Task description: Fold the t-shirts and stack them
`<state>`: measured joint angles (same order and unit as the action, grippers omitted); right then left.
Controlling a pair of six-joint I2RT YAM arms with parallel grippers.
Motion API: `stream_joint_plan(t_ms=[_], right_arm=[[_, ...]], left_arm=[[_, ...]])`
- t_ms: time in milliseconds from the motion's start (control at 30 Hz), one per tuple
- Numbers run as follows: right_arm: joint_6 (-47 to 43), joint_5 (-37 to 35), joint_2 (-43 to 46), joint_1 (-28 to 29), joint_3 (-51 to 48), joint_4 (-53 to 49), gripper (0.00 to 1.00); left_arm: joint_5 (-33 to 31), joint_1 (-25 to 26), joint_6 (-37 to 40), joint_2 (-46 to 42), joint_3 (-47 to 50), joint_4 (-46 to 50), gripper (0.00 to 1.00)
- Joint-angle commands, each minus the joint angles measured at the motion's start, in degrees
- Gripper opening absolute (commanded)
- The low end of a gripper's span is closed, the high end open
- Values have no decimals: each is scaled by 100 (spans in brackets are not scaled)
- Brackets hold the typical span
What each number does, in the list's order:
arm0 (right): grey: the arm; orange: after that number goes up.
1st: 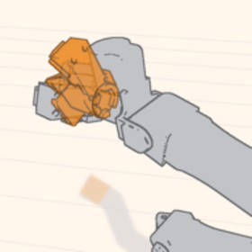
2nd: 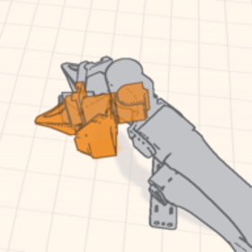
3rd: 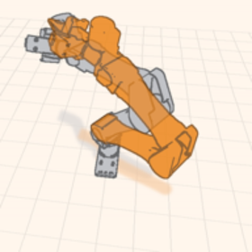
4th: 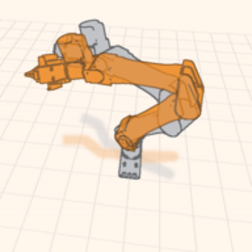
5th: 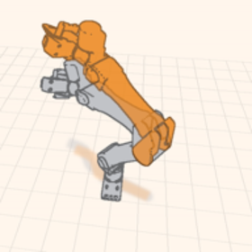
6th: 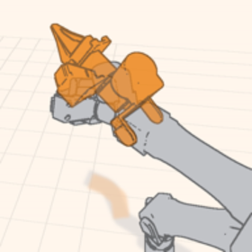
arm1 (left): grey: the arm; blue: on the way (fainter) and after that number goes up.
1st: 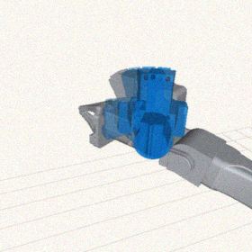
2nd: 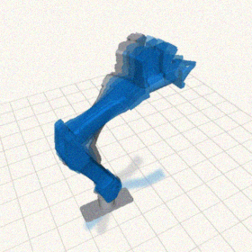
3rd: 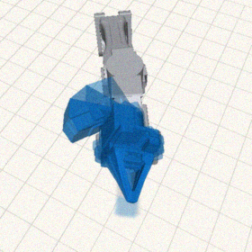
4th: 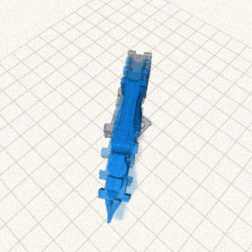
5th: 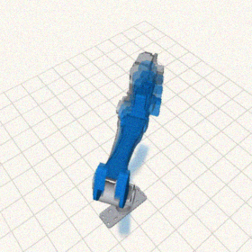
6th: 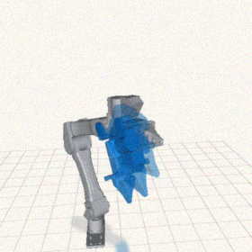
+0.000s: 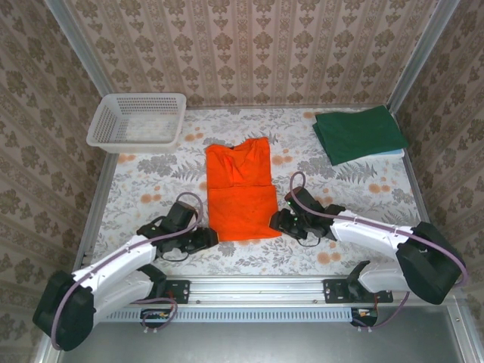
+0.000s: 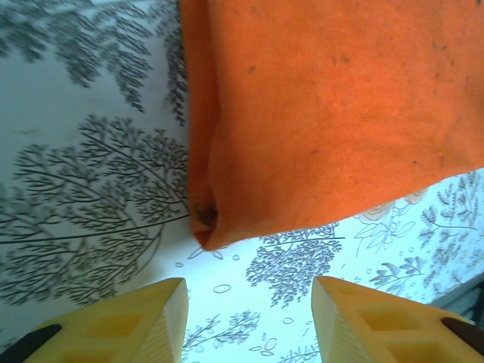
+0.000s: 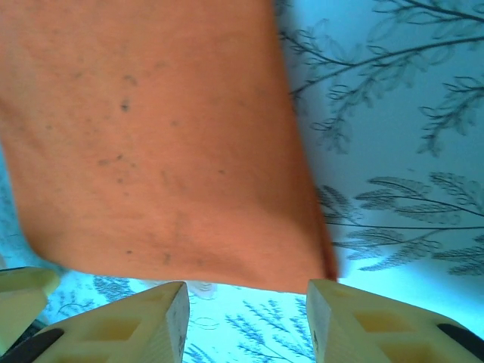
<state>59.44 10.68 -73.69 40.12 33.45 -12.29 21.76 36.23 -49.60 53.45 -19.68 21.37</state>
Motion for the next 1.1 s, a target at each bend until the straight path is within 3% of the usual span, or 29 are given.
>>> stream_joint_plan(t_ms=[0,367,533,1067], right_arm=[[-292,-92,-124,-39,-100,-335,46],[-498,176,-909,-39,147,-179,38],[-546,182,-974,-39,206,-216,27],[-661,224,-1023,-31,301,-289,0]], left_arm=[[334,-11,-280,167,37,-523,45],[-237,-19,-71,690,-104,-437,37],[-544,-19,-32,845,-91,-563,33],[-557,-28,141,1419,-349,-1024,24]])
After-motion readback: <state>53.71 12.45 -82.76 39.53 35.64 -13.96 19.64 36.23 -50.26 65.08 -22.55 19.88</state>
